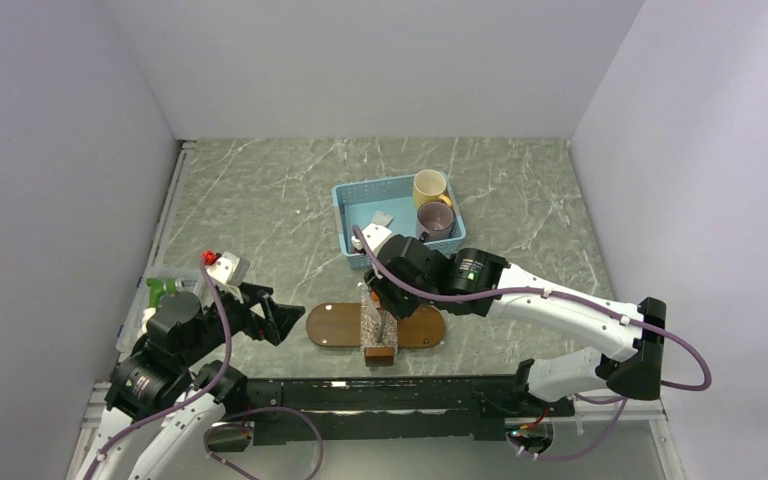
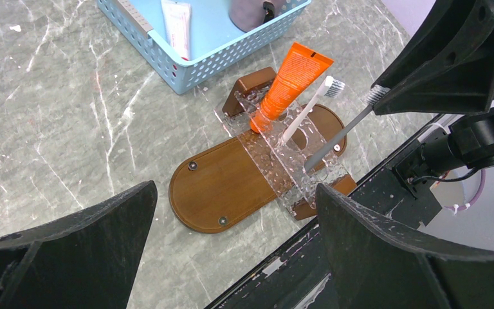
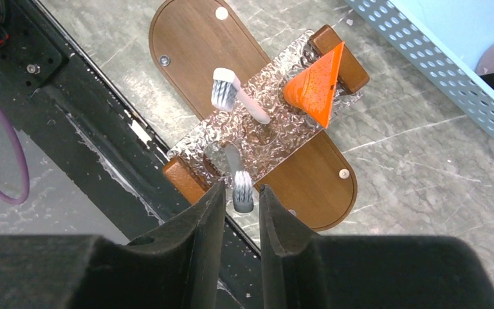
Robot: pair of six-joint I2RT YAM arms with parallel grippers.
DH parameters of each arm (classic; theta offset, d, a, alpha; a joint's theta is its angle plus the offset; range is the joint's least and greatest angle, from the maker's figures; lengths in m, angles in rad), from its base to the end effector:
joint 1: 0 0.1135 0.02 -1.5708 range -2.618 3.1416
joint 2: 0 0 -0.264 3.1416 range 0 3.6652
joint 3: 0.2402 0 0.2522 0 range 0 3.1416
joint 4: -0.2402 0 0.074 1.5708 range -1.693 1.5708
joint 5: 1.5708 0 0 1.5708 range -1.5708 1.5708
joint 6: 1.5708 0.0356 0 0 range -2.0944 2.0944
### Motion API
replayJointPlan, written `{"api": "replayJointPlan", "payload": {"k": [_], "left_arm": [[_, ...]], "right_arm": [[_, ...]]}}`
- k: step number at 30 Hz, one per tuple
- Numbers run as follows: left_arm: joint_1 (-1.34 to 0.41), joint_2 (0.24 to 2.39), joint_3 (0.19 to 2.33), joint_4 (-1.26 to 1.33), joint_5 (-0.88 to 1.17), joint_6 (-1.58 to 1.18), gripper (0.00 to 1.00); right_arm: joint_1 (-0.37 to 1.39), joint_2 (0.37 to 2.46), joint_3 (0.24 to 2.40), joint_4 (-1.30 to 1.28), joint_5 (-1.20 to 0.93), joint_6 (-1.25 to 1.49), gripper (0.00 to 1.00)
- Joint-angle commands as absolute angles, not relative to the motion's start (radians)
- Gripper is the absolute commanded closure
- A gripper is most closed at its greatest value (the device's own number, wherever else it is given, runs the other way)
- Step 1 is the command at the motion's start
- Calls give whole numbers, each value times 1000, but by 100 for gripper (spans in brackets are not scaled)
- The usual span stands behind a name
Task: Prepare toiletry sets of a toothbrush and toothpaste on the tray
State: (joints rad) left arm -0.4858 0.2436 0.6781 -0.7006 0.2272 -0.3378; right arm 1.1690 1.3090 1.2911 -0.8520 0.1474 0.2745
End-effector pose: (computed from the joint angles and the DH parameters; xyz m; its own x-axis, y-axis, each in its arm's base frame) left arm 0.0543 -0.0377 0.3061 -0.4339 -0.1361 -0.8907 0.5335 0.7578 -0.3756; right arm 0.1097 0.2447 0.3406 -0.5244 -0.5486 -0.6512 -0.7596 0.6469 0.0668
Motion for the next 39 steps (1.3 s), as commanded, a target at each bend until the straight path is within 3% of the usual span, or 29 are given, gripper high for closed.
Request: {"api": "replayJointPlan", "payload": {"k": [1,13,18,27,39], "left_arm": [[-486,242,676,-667,219,-347,1],[-486,242,676,-666,222,-345,1],[-486,241,676,-664,224,-346,1],[-486,239,675,-664,223,-345,1],[-486,240,674,-663,227,-346,1]], "right_arm": [[1172,1303,1313,-828,196,287,70],[1173,1283,1345,-818,261,306,64],[1172,1250,1365,-793,303,313,55],[1147,1253,1436,-797,366,322,53],[895,1342,1557,-840,290,332,52]]}}
